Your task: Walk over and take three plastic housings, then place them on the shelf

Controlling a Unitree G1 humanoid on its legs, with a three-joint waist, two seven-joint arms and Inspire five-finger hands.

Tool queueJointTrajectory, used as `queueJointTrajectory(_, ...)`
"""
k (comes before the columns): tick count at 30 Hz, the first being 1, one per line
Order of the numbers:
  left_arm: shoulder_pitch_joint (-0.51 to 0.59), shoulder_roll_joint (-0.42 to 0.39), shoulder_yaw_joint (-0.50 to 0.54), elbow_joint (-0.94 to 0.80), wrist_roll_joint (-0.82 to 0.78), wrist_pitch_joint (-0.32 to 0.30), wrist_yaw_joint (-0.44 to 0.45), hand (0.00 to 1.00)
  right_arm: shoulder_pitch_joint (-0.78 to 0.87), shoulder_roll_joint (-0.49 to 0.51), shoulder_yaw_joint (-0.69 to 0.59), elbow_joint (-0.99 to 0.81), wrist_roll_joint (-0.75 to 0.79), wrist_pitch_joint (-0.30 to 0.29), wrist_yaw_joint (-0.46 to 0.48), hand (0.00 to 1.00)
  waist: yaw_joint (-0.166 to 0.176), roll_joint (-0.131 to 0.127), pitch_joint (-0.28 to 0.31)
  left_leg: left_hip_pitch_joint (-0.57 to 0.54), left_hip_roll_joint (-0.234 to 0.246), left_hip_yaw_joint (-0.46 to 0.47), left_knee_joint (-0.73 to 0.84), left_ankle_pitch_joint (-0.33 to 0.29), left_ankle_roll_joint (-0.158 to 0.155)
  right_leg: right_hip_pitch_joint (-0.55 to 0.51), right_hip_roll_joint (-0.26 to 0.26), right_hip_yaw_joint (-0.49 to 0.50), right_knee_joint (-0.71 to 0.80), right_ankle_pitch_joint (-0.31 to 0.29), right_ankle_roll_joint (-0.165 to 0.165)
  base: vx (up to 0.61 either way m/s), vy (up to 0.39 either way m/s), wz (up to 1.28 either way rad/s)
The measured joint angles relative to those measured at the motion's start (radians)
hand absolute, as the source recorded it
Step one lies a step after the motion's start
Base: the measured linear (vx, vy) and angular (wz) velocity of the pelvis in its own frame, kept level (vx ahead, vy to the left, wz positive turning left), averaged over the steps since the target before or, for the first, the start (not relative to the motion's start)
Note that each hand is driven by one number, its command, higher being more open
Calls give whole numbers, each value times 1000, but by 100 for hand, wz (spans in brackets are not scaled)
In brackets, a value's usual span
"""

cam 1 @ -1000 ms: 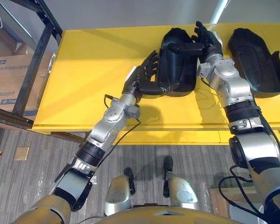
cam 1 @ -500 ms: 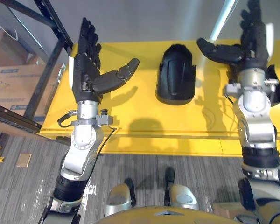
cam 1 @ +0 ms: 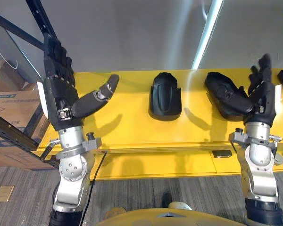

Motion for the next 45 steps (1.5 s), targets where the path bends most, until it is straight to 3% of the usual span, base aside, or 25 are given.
queueJointTrajectory(2, 28, -2, 12, 32, -54, -2, -47, 100, 30, 1, 31, 1, 35, -20, 46, 100, 4, -4, 4, -19, 0, 10, 16, -14, 6, -18, 0, 8, -5, -7, 0, -131, 5, -22)
queueJointTrajectory(4, 27, -6, 14, 68, -118, -3, -103, 100, 29, 1, 58, 2, 50, -53, 88, 100, 22, 0, 27, -56, 8, 23, 27, -18, 6, -54, 2, -4, -5, -33, 34, -136, -20, -24)
queueJointTrajectory(5, 26, -14, 12, 84, -151, -2, -136, 100, 24, -2, 68, 3, 50, -73, 98, 100, 25, 19, 41, -74, 28, 22, 28, -14, 12, -74, 2, -22, 37, -38, 30, -47, -1, 2)
queueJointTrajectory(6, 29, -14, 6, 101, -191, 0, -170, 100, 23, -3, 85, 3, 42, -92, 110, 100, 23, 11, 53, -83, 26, 19, 34, -10, 11, -82, -9, -28, 114, -59, 13, 22, -12, 10)
queueJointTrajectory(7, 29, -22, 2, 108, -218, 3, -192, 100, 1, -13, 95, 13, 16, -96, 120, 100, 26, 3, 69, -86, 22, 14, 37, -5, 9, -70, -9, -31, 87, -66, 3, 43, -17, 15)
queueJointTrajectory(14, 22, -23, -19, 105, -219, 15, -239, 100, -117, -29, 112, 70, 13, -96, 115, 100, 47, -4, 80, -137, 38, -6, 90, -10, -1, -63, 4, -63, 42, -38, -2, 7, -12, 10)
queueJointTrajectory(19, -15, -7, -34, 105, -219, 18, -249, 100, -240, -83, 137, 116, 14, -80, 103, 100, 48, -1, 109, -165, 43, -8, 160, -53, 7, -58, -1, -62, 45, -33, 5, -4, 53, 1)
queueJointTrajectory(23, -130, 17, -47, 106, -219, 18, -258, 100, -426, -103, 140, 210, 15, -42, 52, 100, 49, 21, 178, -235, 58, -10, 265, -98, 22, -99, -2, -53, 78, -32, 7, -87, 76, -4)
queueJointTrajectory(30, -340, 79, -88, 115, -227, 42, -253, 100, -693, -183, 143, 394, 23, 28, -8, 100, 53, 50, 306, -326, 54, -12, 334, -103, 34, -206, -19, -40, 168, -34, 4, -89, 53, -1)
queueJointTrajectory(34, -410, 81, -108, 172, -255, 63, -270, 100, -782, -210, 146, 420, 24, 36, -26, 100, 54, 56, 317, -374, 53, -13, 348, -97, 42, -271, -25, -38, 212, -42, -7, -58, 7, 0)
queueJointTrajectory(40, -430, 81, -143, 204, -255, 113, -291, 100, -827, -211, 147, 431, 25, 63, -43, 100, 51, 58, 331, -389, 50, -8, 340, -90, 45, -303, -32, -33, 237, -51, -15, 0, 0, 0)
queueJointTrajectory(45, -468, 80, -148, 234, -340, 176, -383, 100, -854, -212, 161, 474, 73, 117, -25, 100, 46, 61, 333, -396, 32, -6, 309, -62, 47, -329, -46, -33, 251, -52, -16, -19, 15, 5)
